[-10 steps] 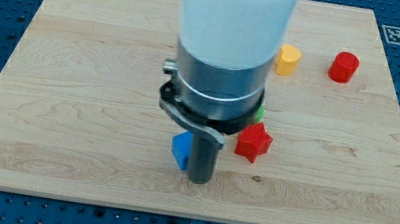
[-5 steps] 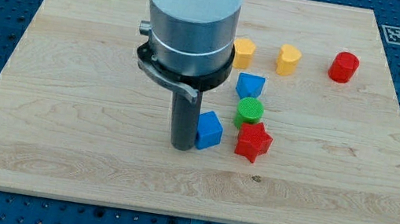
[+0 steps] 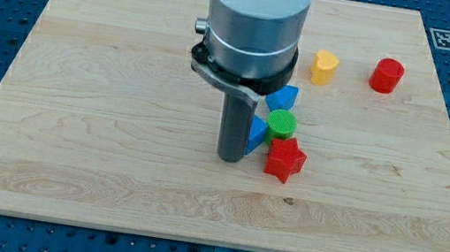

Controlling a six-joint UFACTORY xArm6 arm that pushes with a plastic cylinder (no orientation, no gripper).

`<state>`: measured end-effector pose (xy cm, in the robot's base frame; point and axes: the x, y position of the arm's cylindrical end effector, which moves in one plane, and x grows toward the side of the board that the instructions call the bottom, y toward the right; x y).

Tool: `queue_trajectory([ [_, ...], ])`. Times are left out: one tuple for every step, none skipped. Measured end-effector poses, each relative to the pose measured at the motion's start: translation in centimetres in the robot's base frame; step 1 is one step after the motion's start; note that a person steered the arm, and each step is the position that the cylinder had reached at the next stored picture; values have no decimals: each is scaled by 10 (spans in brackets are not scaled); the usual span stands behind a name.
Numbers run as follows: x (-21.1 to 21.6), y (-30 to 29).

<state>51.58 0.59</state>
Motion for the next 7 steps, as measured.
queue_trajectory([
  [-19, 5],
  [-31, 15],
  [-33, 17],
  [-33, 28],
  [-33, 42],
  [-37, 51],
  [-49, 65],
])
